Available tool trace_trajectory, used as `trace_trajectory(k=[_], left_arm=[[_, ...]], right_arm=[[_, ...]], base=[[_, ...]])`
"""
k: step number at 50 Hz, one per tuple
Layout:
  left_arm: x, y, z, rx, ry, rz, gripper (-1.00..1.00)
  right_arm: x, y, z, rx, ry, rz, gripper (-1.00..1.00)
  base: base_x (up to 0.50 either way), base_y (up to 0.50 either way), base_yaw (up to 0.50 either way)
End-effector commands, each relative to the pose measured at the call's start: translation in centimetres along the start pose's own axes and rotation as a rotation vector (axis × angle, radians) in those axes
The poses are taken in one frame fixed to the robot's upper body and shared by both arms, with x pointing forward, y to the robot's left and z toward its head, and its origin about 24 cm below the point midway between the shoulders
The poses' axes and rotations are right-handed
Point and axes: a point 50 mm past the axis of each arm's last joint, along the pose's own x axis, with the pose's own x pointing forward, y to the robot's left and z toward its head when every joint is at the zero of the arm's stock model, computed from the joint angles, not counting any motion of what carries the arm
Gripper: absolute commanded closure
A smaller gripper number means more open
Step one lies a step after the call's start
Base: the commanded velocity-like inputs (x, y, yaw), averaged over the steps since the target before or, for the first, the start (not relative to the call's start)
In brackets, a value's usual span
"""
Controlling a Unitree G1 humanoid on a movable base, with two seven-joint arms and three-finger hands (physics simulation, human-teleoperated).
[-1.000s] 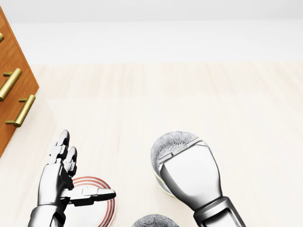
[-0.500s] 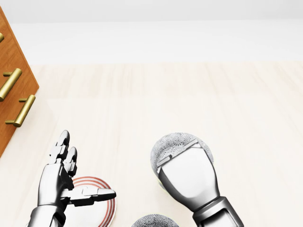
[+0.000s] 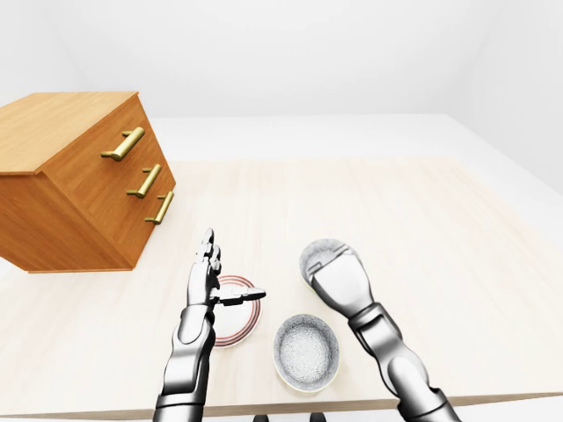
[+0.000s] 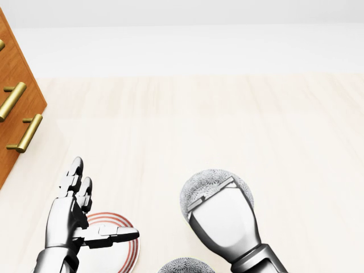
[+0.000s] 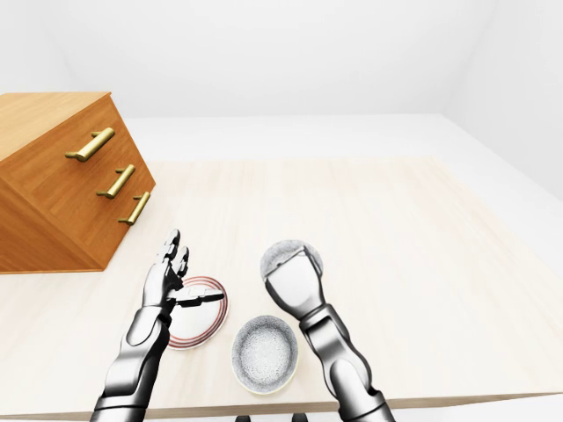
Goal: Stack the bowl at the front on the bowl in the middle.
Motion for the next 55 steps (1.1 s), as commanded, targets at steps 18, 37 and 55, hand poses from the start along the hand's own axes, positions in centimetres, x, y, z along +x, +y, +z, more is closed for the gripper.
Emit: trace_trajectory(k=[18, 37, 55], left_arm=[[0.0, 0.0, 0.0, 0.001, 0.002, 0.003, -1.00], [-0.1, -0.1, 0.0, 0.002, 0.003, 0.001, -1.00], [-0.1, 0.0, -0.1, 0.002, 0.004, 0.000, -1.00]], right_arm=[[-0.6, 2.1, 0.5, 0.011, -0.031, 0.007, 1.00], [-0.6, 2.4, 0.2, 0.005, -0.028, 0.008, 1.00], [0.4, 3.0, -0.2, 0.016, -0.016, 0.000, 1.00]], base=[[0.00, 0.00, 0.00], [0.00, 0.00, 0.00], [0.00, 0.00, 0.00]])
